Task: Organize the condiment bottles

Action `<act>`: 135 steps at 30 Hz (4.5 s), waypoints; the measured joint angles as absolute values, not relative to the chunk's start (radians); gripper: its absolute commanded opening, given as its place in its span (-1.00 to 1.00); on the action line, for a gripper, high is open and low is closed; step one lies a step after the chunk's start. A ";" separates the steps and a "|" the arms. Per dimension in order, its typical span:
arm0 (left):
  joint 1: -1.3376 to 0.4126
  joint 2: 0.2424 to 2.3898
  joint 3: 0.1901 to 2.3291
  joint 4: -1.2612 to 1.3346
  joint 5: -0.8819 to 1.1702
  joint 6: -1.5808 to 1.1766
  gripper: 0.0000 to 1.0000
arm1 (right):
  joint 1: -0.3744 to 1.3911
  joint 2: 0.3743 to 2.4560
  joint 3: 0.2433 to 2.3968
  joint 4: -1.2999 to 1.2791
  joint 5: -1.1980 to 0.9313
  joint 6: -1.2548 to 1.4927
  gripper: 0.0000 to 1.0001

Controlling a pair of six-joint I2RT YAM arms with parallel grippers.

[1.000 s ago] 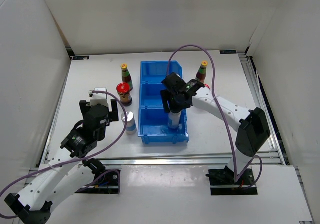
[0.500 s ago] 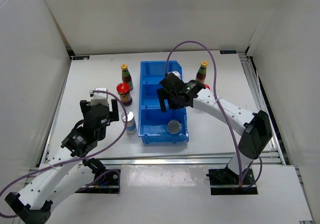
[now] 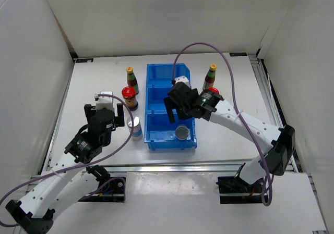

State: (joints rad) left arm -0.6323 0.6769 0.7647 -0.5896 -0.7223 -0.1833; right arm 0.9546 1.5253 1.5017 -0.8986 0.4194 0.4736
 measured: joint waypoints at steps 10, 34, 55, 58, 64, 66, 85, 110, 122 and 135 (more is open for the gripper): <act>-0.632 0.677 0.765 -0.590 -0.723 -0.183 1.00 | 1.016 1.561 1.655 -1.110 0.431 0.465 1.00; -0.632 0.672 0.765 -0.590 -0.723 -0.183 1.00 | 1.081 1.747 1.680 -1.271 0.384 0.517 1.00; -0.632 0.672 0.759 -0.588 -0.726 -0.183 1.00 | 1.081 1.792 1.681 -1.282 0.363 0.499 0.66; -0.632 0.672 0.759 -0.588 -0.726 -0.183 1.00 | 1.081 1.795 1.681 -1.282 0.363 0.495 0.49; -0.632 0.672 0.759 -0.588 -0.726 -0.183 1.00 | 1.081 1.812 1.678 -1.281 0.352 0.490 0.37; -0.632 0.672 0.759 -0.588 -0.727 -0.183 1.00 | 1.081 1.816 1.678 -1.278 0.351 0.489 0.31; -0.632 0.672 0.759 -0.588 -0.741 -0.183 1.00 | 1.003 1.834 1.740 -1.269 0.329 0.445 -0.07; -0.632 0.664 0.759 -0.582 -0.742 -0.183 1.00 | 0.809 1.792 1.679 -1.130 0.146 0.393 0.04; -0.632 0.664 0.759 -0.582 -0.742 -0.183 1.00 | 0.800 1.779 1.626 -1.086 0.101 0.405 0.98; -0.632 0.666 0.759 -0.583 -0.739 -0.188 1.00 | 0.832 1.643 1.690 -1.056 0.344 0.440 0.98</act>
